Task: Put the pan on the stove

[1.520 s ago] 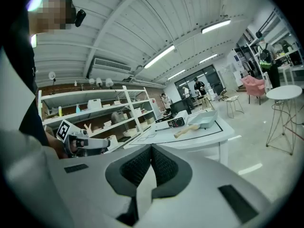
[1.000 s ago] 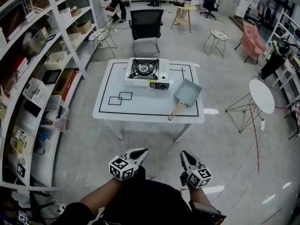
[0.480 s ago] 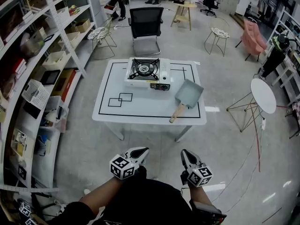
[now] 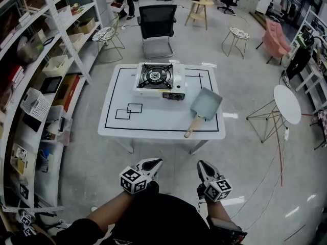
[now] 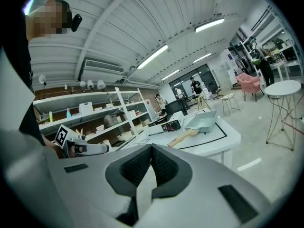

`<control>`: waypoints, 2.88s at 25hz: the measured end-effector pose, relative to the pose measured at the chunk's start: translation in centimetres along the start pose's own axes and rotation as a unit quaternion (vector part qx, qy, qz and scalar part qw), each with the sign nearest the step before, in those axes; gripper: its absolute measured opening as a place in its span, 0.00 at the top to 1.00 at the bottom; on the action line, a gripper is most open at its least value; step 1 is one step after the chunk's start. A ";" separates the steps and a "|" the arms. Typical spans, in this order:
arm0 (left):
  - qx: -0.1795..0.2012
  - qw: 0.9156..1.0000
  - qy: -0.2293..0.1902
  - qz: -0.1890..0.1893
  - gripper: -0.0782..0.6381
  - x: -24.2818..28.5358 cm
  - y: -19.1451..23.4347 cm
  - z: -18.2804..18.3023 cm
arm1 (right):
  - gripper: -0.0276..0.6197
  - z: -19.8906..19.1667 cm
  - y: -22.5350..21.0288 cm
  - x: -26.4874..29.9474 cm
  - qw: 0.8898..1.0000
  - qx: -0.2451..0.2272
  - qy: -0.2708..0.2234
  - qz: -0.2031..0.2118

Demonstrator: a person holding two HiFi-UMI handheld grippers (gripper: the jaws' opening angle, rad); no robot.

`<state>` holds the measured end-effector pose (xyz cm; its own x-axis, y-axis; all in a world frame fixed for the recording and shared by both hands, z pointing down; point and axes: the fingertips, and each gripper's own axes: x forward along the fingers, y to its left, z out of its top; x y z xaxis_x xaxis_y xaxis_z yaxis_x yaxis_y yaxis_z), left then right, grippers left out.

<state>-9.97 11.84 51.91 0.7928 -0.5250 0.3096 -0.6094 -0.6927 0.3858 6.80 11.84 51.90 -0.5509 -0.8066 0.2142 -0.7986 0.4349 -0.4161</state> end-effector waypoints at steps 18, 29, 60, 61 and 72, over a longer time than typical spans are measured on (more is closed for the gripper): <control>0.009 0.996 0.028 -0.082 0.88 5.4 5.1 4.3 | 0.92 2.9 -2.8 4.9 0.997 0.006 -0.010 -0.072; 0.019 0.989 0.060 -0.138 0.88 6.5 9.0 5.7 | 0.92 4.9 -3.5 7.5 0.989 0.013 -0.036 -0.141; 0.008 0.984 0.086 -0.154 0.88 13.2 12.7 8.3 | 0.92 9.0 -10.0 12.9 0.987 0.019 -0.048 -0.154; 0.008 0.984 0.087 -0.155 0.88 13.7 12.7 8.5 | 0.92 9.2 -10.3 13.1 0.987 0.019 -0.047 -0.153; -0.010 0.979 0.115 -0.170 0.88 19.5 11.9 8.8 | 0.92 11.5 -14.3 14.6 0.990 0.008 -0.046 -0.131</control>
<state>-1.68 -10.95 54.92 0.9276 -0.1384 0.3470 -0.3124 -0.7968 0.5172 12.94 -10.76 50.76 -0.3009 -0.9240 0.2359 -0.9068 0.2006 -0.3709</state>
